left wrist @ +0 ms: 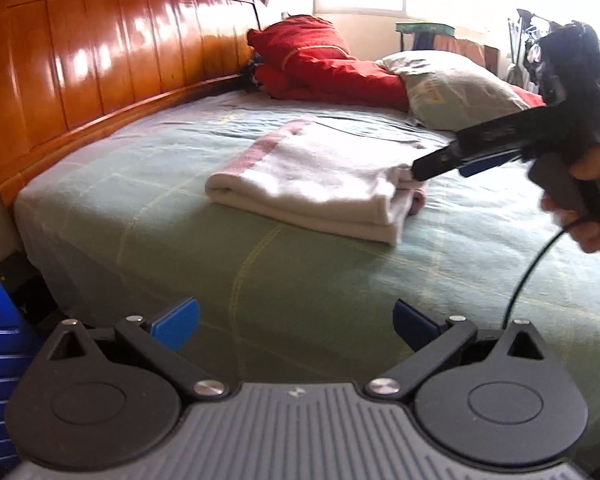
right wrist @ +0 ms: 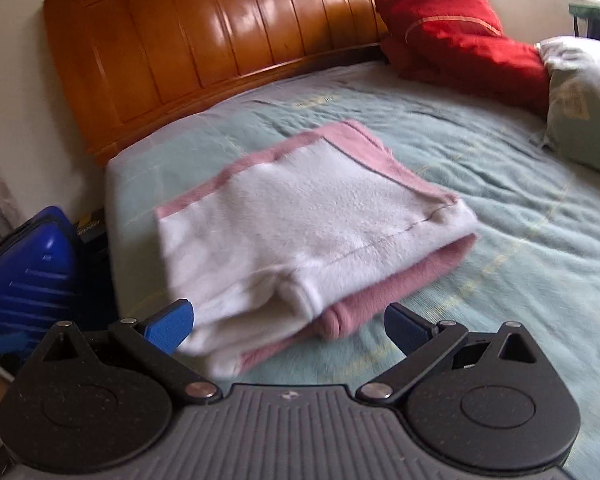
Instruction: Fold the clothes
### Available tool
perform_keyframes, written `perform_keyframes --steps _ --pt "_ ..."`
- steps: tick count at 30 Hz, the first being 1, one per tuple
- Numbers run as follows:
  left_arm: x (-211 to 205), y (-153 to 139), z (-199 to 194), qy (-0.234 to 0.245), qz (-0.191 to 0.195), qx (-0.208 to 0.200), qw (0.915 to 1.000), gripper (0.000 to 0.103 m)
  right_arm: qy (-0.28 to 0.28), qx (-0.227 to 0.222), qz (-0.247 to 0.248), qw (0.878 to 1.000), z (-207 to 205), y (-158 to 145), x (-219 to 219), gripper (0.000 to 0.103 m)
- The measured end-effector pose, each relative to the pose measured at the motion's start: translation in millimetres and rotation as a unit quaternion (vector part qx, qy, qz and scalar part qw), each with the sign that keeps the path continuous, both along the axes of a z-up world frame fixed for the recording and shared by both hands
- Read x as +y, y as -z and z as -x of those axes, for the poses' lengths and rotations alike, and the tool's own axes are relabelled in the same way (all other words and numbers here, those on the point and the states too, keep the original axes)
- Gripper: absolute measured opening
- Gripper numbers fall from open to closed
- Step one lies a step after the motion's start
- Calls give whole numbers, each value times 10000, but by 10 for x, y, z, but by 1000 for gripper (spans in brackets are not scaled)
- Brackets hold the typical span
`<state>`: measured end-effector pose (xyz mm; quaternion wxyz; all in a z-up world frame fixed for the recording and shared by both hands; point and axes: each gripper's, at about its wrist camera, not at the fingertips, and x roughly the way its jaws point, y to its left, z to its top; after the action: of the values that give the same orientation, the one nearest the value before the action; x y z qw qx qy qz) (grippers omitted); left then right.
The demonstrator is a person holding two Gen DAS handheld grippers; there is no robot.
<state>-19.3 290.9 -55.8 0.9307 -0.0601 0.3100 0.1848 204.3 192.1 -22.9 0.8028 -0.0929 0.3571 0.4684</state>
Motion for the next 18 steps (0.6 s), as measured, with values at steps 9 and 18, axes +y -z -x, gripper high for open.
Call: perform_keyframes --steps 9,18 --pt "-175 -94 23 62 560 -97 9984 102 405 -302 355 9981 676 -273 -629 103" --pt "-455 -265 19 22 592 111 9982 102 1212 -423 507 9904 1128 -297 -871 103"
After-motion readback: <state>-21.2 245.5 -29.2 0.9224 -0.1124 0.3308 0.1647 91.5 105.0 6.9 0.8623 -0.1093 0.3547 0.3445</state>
